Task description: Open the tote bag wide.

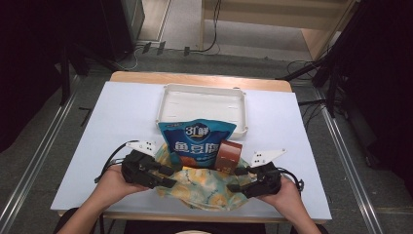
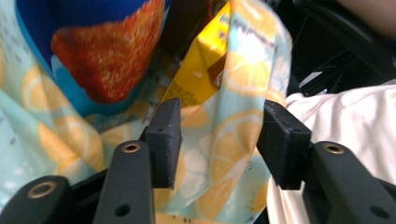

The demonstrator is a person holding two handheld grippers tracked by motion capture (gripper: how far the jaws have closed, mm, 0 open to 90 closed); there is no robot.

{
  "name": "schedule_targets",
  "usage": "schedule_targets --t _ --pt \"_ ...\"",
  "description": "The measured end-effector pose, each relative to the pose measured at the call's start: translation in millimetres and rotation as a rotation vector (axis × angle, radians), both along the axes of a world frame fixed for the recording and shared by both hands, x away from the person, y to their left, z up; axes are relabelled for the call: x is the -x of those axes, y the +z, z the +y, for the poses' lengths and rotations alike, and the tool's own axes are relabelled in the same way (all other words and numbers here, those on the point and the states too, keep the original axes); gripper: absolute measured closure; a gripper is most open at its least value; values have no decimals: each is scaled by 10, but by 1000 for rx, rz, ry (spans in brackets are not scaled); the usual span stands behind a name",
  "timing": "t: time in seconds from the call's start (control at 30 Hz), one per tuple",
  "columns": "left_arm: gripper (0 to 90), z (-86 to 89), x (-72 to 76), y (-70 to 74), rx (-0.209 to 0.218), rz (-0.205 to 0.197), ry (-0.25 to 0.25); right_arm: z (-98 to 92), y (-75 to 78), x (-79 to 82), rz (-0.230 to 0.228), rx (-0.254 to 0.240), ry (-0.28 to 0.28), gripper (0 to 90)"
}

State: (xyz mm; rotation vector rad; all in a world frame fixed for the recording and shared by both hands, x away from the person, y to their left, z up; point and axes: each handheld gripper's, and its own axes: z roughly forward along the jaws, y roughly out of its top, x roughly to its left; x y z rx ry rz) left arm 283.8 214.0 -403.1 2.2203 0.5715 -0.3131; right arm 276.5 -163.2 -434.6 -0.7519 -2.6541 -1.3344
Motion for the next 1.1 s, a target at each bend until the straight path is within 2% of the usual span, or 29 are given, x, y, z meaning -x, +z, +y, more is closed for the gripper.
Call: schedule_targets --t 0.03,0.17,0.23,0.37,0.43,0.5,0.53,0.67,0.87,0.93,0.97,1.1 --pt "582 1 5 -15 0 10 -7 -6 -6 -4 0 -1 6 390" --pt "698 -5 23 -42 -7 7 -27 -6 -25 13 19 6 47 422" --pt "753 -13 24 -45 -8 10 -36 -5 -23 14 28 0 62 476" --pt "843 -22 35 -35 4 1 -33 -8 -8 18 78 -22 100 669" --pt "874 -22 40 -29 13 3 -32 0 10 38 68 -18 113 746" --pt "890 -17 42 -25 21 4 -30 -4 28 55 74 -7 115 876" --pt "896 -15 42 -23 23 5 -31 -7 31 63 66 -6 117 900" --pt "900 -1 51 -2 28 -5 -32 11 58 92 57 5 115 900" --pt "900 52 126 90 84 -21 -52 -20 210 199 11 -11 140 900" --pt "900 47 151 98 83 -20 -65 -27 237 226 7 -10 147 900" --pt "900 38 177 97 77 -21 -77 -35 278 296 -1 -1 166 900" --pt "896 25 238 44 61 -9 -98 -32 252 371 -9 19 188 900"
